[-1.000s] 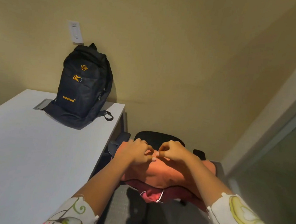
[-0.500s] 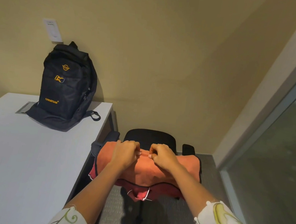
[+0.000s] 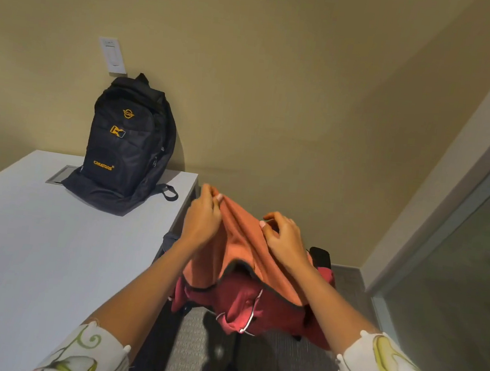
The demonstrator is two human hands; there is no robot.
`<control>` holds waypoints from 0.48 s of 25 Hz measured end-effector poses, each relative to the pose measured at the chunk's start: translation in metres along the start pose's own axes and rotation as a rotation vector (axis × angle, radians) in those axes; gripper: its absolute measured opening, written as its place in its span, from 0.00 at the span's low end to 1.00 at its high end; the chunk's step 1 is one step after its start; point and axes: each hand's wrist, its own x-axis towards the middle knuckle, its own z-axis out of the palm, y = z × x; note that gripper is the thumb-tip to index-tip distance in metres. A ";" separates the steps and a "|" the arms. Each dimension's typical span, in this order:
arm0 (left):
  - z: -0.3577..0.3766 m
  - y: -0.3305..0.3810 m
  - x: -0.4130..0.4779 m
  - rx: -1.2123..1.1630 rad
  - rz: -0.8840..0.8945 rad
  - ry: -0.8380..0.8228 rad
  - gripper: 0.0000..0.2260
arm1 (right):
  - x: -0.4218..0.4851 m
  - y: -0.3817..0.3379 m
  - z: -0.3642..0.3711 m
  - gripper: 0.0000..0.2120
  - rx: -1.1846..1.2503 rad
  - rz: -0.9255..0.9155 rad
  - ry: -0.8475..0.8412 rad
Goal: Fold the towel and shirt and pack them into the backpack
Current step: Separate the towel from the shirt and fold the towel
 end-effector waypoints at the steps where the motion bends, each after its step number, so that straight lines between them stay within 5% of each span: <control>1: -0.011 0.004 0.008 -0.030 -0.015 0.066 0.06 | 0.002 0.000 0.002 0.10 -0.004 0.030 0.005; 6: -0.076 0.015 0.042 -0.022 -0.037 0.330 0.08 | 0.009 0.006 0.019 0.13 -0.203 0.258 -0.268; 12: -0.127 -0.002 0.043 0.138 -0.028 0.370 0.08 | -0.001 0.002 0.035 0.21 -0.352 0.254 -0.521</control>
